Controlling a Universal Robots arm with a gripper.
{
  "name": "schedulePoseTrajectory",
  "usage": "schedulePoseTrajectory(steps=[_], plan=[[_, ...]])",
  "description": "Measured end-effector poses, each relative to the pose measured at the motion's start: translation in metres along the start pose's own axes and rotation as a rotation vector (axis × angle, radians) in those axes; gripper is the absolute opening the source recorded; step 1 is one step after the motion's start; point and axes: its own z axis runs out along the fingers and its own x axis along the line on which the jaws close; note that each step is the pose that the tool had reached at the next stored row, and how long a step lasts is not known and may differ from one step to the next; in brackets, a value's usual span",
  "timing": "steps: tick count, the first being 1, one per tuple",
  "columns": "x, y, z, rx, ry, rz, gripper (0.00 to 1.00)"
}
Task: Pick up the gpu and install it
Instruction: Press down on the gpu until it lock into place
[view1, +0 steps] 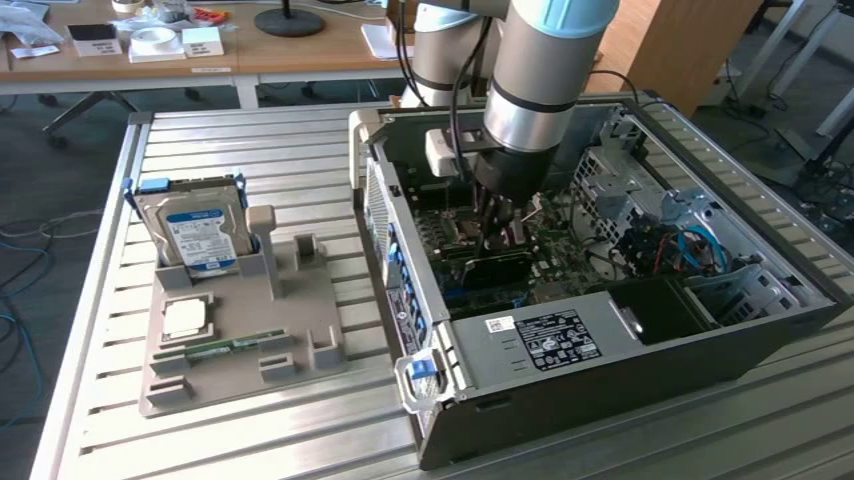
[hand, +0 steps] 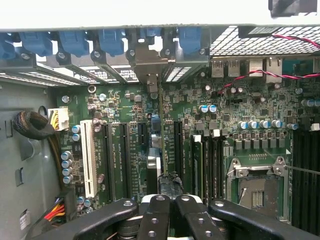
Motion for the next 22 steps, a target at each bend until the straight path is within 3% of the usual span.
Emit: schedulePoseTrajectory(steps=[22], plan=[[0.0004, 0.0047, 0.0023, -0.0003, 0.0004, 0.000, 0.11]])
